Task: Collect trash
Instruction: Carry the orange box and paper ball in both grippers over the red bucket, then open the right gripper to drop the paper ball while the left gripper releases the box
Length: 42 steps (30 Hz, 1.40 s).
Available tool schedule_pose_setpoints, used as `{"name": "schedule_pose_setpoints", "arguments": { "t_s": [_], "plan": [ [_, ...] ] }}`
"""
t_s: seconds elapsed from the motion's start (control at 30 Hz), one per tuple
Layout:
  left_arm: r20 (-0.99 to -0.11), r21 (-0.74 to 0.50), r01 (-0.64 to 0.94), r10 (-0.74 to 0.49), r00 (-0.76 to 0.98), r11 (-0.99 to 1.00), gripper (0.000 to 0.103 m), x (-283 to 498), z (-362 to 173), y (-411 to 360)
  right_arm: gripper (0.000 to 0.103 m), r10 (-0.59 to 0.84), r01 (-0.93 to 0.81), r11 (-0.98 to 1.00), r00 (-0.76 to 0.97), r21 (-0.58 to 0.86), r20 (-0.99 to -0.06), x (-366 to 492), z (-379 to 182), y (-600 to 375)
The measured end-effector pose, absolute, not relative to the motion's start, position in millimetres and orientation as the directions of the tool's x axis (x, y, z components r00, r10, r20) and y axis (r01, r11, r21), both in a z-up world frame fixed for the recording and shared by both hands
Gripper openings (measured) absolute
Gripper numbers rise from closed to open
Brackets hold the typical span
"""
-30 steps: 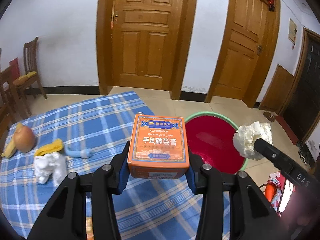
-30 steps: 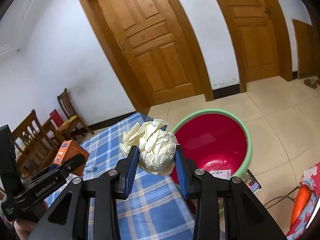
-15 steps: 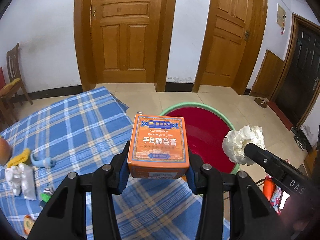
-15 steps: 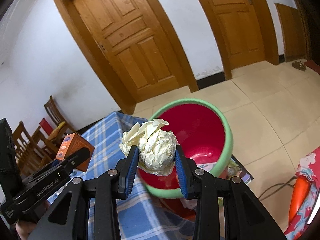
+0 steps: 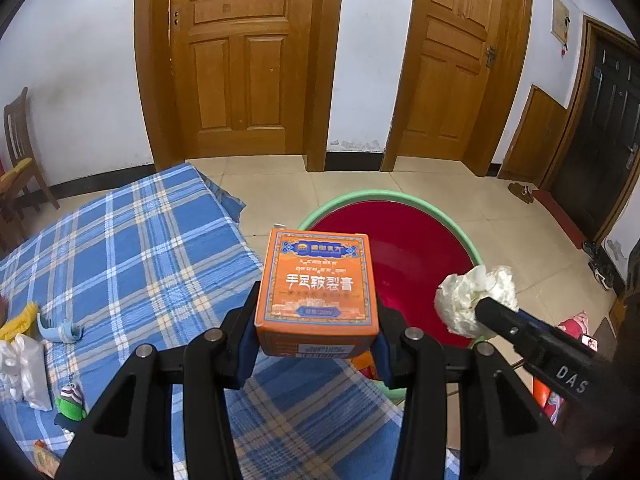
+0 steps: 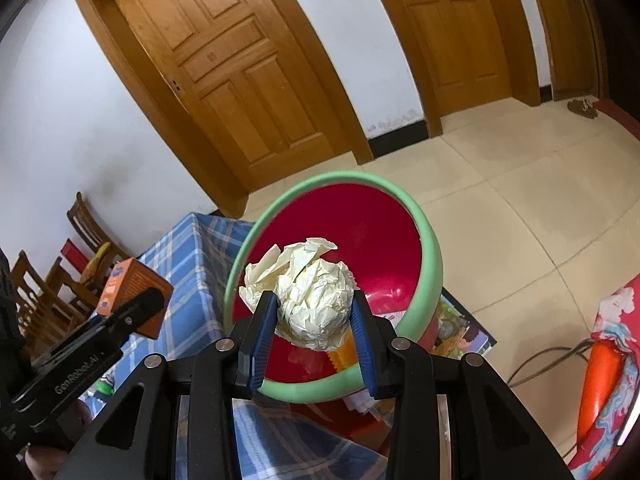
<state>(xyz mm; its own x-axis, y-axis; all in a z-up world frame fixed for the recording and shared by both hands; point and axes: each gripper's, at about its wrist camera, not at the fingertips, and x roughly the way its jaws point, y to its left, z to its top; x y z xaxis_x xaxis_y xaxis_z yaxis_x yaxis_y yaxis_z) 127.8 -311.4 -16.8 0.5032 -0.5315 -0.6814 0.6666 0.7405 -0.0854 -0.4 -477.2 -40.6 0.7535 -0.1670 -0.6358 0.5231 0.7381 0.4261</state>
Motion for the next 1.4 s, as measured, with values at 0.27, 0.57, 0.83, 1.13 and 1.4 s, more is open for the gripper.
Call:
{"name": "schedule_pose_setpoints", "arguments": {
  "t_s": [0.27,0.57,0.83,1.13,1.4],
  "plan": [
    [-0.687,-0.081,0.673,-0.531,0.497,0.735,0.047,132.1,-21.6,-317.3,0.042,-0.16,0.537,0.723,0.742,0.435,-0.651,3.0,-47.9,-481.7],
    [-0.697,-0.081,0.686,-0.533,0.479,0.723,0.047,131.0,-28.2,-325.6,0.054,-0.177,0.546,0.712,0.747,0.441,-0.64,-1.1,-44.1,-485.7],
    [-0.702,-0.079,0.704,-0.541,0.464,0.706,0.051,132.9,-32.6,-336.6,0.054,-0.188,0.544,0.715,0.754,0.439,-0.629,-3.4,-38.3,-483.6],
    [-0.679,-0.079,0.698,-0.551,0.485,0.712,0.07,128.8,-23.6,-328.0,0.054,-0.197,0.546,0.712,0.759,0.442,-0.621,-7.8,-35.4,-484.1],
    [-0.678,-0.082,0.671,-0.535,0.504,0.736,0.07,121.4,-11.2,-304.8,0.054,-0.188,0.52,0.733,0.774,0.439,-0.604,-11.8,-25.0,-473.7]
  ]
}}
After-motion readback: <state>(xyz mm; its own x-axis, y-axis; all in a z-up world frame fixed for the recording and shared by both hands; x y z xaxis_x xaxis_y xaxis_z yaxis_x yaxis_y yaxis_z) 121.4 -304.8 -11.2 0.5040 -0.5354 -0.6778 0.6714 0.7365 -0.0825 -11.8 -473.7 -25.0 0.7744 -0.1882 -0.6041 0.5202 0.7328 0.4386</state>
